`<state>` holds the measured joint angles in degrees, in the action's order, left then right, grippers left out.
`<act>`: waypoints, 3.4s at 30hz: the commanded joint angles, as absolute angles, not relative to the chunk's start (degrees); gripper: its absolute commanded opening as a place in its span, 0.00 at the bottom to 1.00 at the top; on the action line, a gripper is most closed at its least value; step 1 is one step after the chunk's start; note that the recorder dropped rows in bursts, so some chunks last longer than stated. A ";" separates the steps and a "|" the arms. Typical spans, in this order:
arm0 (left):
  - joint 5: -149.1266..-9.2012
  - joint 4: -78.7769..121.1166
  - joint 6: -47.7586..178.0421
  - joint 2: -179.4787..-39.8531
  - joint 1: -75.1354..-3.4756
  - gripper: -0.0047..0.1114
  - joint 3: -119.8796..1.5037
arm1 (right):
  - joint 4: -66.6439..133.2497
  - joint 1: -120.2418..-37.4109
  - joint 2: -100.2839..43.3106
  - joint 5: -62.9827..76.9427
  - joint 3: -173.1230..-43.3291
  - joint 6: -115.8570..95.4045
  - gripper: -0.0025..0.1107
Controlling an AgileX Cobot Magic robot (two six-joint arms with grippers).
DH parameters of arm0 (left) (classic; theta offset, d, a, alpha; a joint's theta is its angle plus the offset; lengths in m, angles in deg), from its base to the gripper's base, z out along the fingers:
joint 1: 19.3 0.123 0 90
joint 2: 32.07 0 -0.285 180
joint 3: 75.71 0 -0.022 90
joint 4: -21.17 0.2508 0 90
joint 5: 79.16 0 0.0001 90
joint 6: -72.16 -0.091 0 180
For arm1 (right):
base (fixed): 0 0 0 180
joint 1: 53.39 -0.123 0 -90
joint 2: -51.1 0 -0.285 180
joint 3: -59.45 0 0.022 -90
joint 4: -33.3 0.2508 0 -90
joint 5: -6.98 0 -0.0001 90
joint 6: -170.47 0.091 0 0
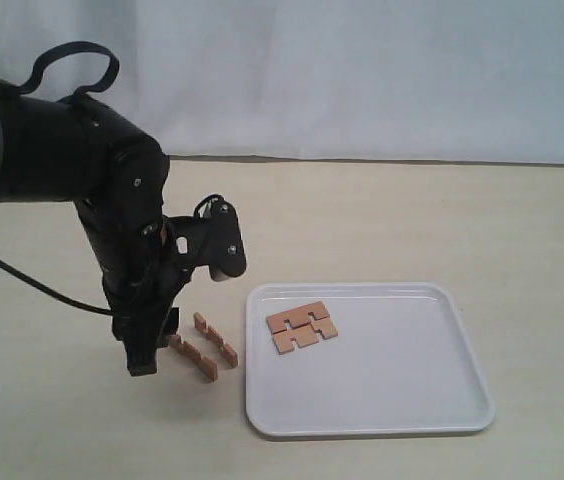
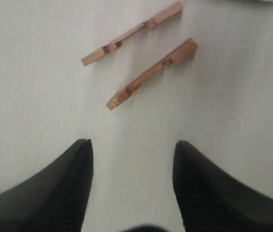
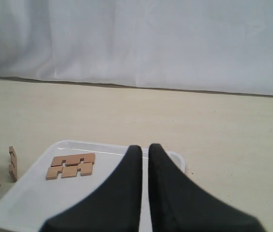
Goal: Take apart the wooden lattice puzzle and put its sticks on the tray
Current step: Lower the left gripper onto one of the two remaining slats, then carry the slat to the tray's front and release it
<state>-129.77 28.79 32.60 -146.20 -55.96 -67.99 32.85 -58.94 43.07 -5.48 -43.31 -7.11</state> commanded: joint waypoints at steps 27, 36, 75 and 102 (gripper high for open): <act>-119.02 5.42 3.01 -148.46 -47.29 0.45 -64.56 | 32.80 -58.90 43.31 -5.19 -43.33 -7.37 0.06; -117.63 5.42 -5.75 -151.55 -47.29 0.45 -64.56 | 32.80 -58.90 43.31 -5.19 -43.33 -7.37 0.06; -111.69 5.53 -5.98 -151.55 -47.29 0.45 -62.48 | 32.80 -58.90 43.31 -5.19 -43.33 -7.37 0.06; -118.08 5.44 -4.04 -153.45 -47.29 0.04 -62.59 | 32.80 -58.90 43.31 -5.19 -43.33 -7.37 0.06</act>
